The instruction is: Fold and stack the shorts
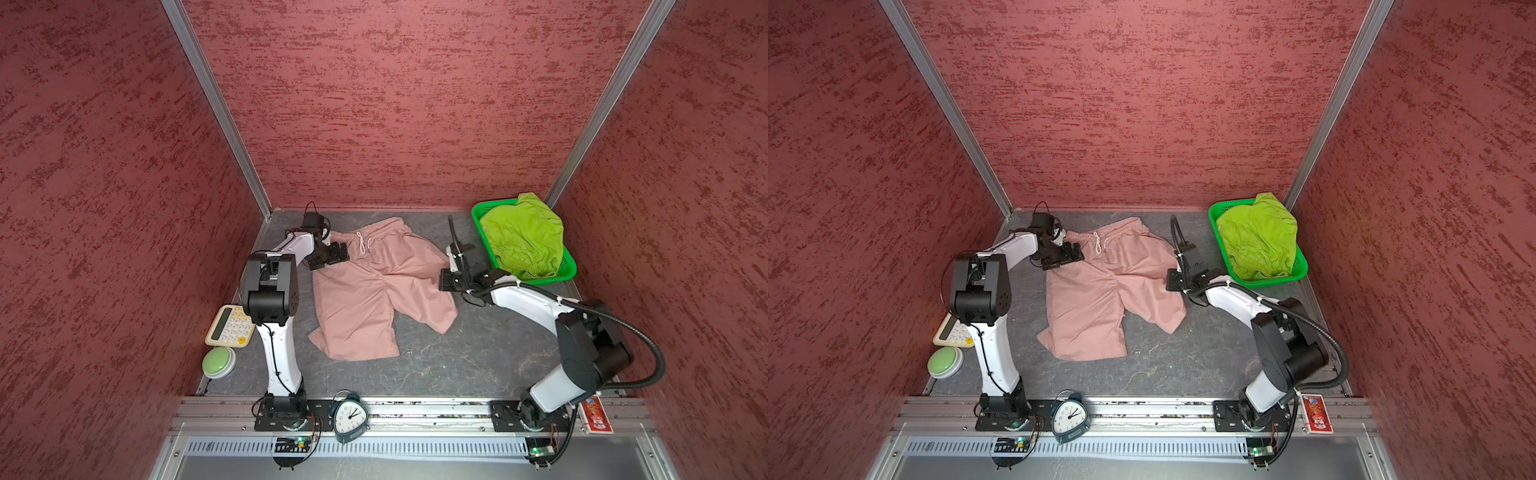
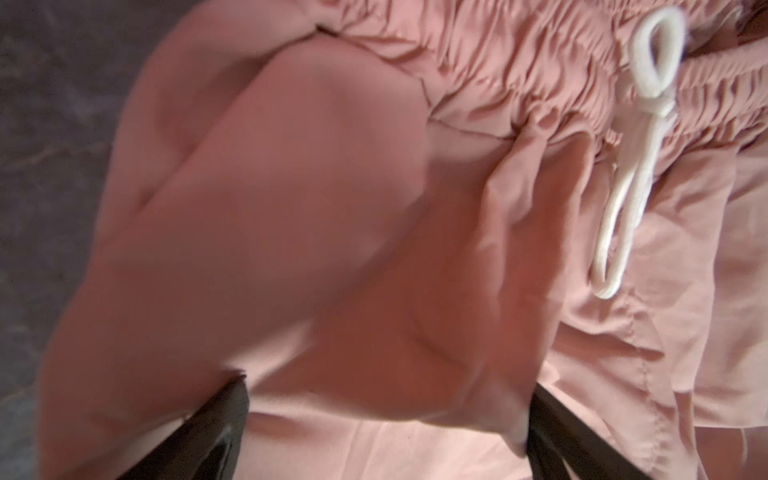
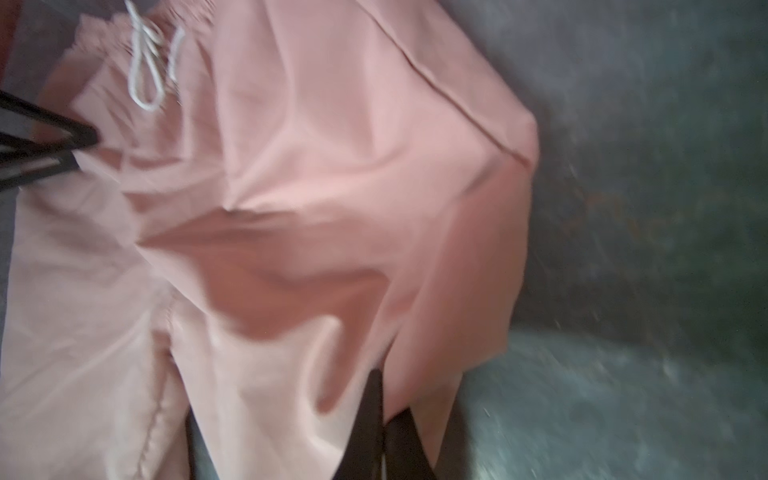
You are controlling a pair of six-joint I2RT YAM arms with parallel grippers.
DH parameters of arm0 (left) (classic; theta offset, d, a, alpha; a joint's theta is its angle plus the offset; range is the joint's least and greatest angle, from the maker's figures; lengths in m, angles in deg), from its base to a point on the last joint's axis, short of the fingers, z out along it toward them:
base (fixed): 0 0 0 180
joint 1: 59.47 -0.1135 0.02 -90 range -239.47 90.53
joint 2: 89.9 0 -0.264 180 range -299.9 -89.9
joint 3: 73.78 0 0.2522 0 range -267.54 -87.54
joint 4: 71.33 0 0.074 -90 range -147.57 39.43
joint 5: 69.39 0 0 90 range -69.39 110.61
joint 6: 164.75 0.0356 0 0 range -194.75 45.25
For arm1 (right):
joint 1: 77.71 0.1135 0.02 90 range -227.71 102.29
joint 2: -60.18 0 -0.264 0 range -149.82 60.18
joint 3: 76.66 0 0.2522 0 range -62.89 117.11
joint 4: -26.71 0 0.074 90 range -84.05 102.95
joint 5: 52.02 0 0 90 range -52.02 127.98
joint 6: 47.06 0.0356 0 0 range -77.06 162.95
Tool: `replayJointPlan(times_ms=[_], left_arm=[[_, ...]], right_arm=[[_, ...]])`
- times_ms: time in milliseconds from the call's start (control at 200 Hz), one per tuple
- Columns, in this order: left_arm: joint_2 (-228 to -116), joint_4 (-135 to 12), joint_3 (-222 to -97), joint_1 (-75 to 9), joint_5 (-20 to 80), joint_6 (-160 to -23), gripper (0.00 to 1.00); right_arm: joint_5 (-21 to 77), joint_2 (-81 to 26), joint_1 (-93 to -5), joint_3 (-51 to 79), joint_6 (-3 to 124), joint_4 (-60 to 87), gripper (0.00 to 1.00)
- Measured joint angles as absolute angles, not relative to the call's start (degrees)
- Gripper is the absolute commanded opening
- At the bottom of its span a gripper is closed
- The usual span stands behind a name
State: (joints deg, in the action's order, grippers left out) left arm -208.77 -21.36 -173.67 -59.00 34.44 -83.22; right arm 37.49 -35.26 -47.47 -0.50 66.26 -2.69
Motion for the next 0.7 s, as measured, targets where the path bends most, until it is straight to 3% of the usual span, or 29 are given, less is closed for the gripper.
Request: replayJointPlan(times_ms=[120, 225, 321, 426, 541, 701], left_arm=[[-206.4, -22.1, -170.1, -59.2, 34.8, -85.3, 0.99], [-205.1, -22.3, -168.4, -59.9, 35.8, -86.6, 0.99], [-205.0, -22.3, -168.8, -60.3, 36.5, -87.0, 0.99], [-205.0, -22.0, -169.8, -60.4, 37.1, -86.9, 0.99], [-205.0, -22.0, -170.5, -60.4, 37.1, -86.9, 0.99], [-205.0, -22.1, -170.5, -60.4, 37.1, -86.9, 0.99]], right_arm=[[42.7, -42.7, -42.2, 10.1, 64.1, -6.2, 0.18], [43.2, -45.9, -38.5, 13.4, 61.1, -7.7, 0.37], [40.7, -45.6, -36.7, 13.4, 58.9, -8.5, 0.51], [36.2, -40.8, -36.5, 9.7, 57.3, -7.6, 0.58], [32.7, -30.0, -37.5, 2.5, 57.3, -6.6, 0.58], [32.2, -16.9, -43.2, -4.7, 59.7, -4.0, 0.48]])
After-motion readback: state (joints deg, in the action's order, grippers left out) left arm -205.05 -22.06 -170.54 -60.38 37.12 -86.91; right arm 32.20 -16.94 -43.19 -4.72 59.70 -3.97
